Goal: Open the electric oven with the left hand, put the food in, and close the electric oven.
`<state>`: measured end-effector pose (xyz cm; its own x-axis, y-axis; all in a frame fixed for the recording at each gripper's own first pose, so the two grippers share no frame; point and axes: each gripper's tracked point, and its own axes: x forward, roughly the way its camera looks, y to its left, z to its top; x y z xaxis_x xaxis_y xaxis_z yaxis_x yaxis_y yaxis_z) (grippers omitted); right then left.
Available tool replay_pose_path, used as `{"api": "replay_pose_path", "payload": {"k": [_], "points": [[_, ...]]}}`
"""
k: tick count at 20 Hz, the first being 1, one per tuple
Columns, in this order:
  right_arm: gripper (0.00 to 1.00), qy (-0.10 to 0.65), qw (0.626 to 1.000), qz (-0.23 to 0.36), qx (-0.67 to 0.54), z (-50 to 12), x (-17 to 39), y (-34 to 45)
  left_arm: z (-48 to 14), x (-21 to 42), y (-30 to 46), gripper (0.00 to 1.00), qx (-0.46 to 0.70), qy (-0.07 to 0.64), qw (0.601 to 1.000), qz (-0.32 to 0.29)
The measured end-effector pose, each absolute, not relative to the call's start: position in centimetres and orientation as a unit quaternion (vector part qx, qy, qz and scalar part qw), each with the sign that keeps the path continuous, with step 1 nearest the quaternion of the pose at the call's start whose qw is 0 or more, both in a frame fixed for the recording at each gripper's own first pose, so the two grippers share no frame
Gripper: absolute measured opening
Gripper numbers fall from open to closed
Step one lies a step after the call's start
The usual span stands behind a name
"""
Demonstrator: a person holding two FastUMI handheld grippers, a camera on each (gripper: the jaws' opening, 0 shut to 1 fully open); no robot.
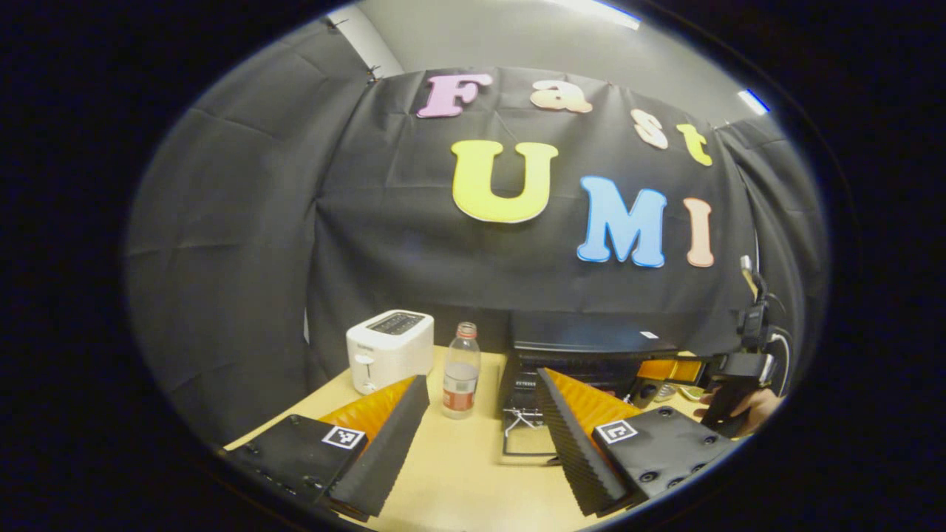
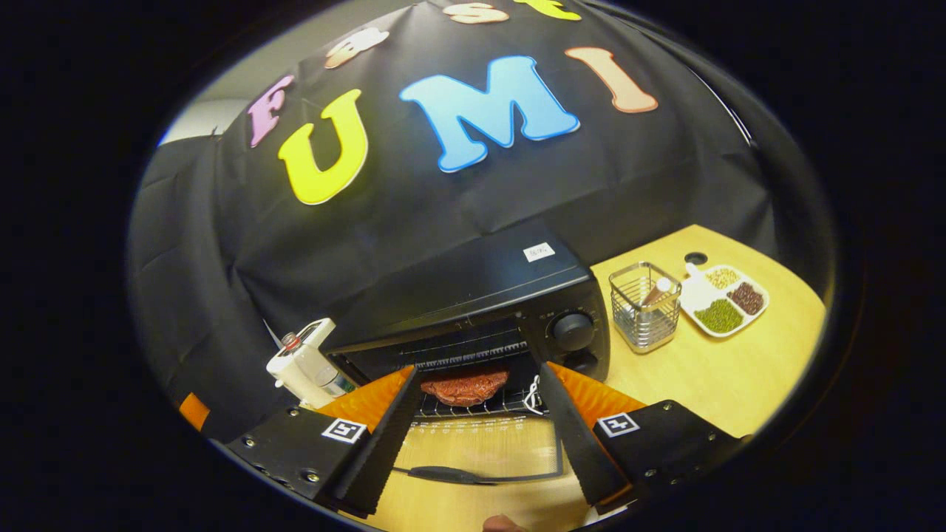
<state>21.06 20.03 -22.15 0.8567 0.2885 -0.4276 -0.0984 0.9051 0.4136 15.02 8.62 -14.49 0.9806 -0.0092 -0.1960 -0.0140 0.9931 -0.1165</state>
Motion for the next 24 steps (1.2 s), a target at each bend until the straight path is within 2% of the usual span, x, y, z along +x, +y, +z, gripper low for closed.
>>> {"api": "replay_pose_path", "payload": {"k": [1, 2, 7, 8, 14, 15, 19, 20, 22, 23, 24], "points": [[0.98, 0.241, 0.948, 0.107, 0.18, -21.7, 20.3, 19.6, -14.9, 14.9, 7.8, 0.98, -0.055, 0.103, 0.993, -0.005], [0.98, 0.232, 0.952, 0.11, 0.169, -21.0, 19.6, 19.0, -15.3, 14.6, 6.8, 1.0, -0.052, 0.108, 0.993, -0.011], [0.98, 0.189, 0.969, 0.105, 0.12, -18.4, 16.6, 15.5, -18.3, 14.2, 2.3, 0.98, -0.044, 0.14, 0.988, -0.038], [0.98, 0.184, 0.971, 0.1, 0.114, -18.0, 16.0, 14.7, -19.3, 14.1, 1.3, 1.0, -0.04, 0.15, 0.987, -0.044], [0.98, 0.142, 0.987, 0.062, 0.051, -16.3, 13.1, 9.9, -24.8, 13.7, -3.6, 0.96, -0.03, 0.218, 0.972, -0.082], [0.98, 0.136, 0.988, 0.057, 0.041, -16.0, 12.7, 9.3, -25.8, 13.9, -4.3, 1.0, -0.031, 0.233, 0.968, -0.086], [0.97, 0.124, 0.992, 0.035, 0.015, -14.8, 11.5, 7.0, -29.8, 14.3, -6.9, 0.98, -0.02, 0.283, 0.953, -0.108], [0.98, 0.123, 0.992, 0.029, 0.01, -14.5, 11.2, 6.5, -30.7, 14.5, -7.3, 0.95, -0.011, 0.294, 0.949, -0.113], [0.98, 0.12, 0.993, 0.013, 0.0, -14.0, 10.8, 5.6, -32.3, 14.7, -8.1, 1.0, -0.004, 0.319, 0.94, -0.12], [0.98, 0.115, 0.993, 0.006, -0.005, -13.5, 10.7, 5.2, -33.3, 14.8, -8.6, 0.96, -0.008, 0.334, 0.935, -0.121], [0.97, 0.113, 0.994, -0.001, -0.009, -13.1, 10.5, 4.9, -34.2, 14.9, -8.9, 0.98, -0.012, 0.349, 0.929, -0.12]]}}
